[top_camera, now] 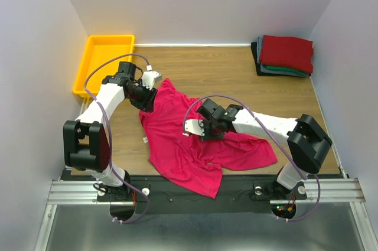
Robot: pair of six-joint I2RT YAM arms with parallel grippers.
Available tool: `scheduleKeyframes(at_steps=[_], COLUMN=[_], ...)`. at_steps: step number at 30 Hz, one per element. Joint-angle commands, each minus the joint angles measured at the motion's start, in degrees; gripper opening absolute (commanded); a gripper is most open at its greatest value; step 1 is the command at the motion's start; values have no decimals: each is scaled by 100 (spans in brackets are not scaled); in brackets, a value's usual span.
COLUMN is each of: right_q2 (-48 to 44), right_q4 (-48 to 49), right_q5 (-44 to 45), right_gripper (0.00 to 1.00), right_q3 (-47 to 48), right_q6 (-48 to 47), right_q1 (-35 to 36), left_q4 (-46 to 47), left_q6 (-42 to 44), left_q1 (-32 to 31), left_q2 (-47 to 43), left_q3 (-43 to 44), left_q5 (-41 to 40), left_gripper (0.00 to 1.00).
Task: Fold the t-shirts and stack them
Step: Flatten the tshirt out
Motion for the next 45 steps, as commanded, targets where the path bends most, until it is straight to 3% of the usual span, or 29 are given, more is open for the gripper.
scheduleKeyframes(at_steps=[1,7,12,13,19,25,32,39,45], right_q2=[-64,-55,-11,-2,-362,-1433,-2278,-2437,-2086], right_q4=[-36,-159,-194,-194,-361,-949,-1539,-1697,-1706], right_q5=[-53,-141,-141,-123,184,579,861,923,870], right_gripper=[37,36,12,1,1,1,1,1,1], right_q3=[352,405,344,353,169,-455,-1079,-1019,-536], right_q6=[77,60,-1,-2,165,402,912,1071,1133], right_q1=[48,39,39,39,-179,-725,-1313,-2122,-2597], left_q4=[29,47,56,56,179,468,855,390,240], left_q6=[69,78,69,60,51,25,-282,-590,-713], left_q1=[34,34,34,34,43,43,43,43,26], left_q2=[-137,-101,-93,-93,-102,311,1821,3536,4064], left_q3=[107,143,143,151,204,616,2283,4095,4344], left_q5=[125,142,151,151,151,204,151,695,1004], left_gripper=[51,52,52,51,51,50,52,60,62])
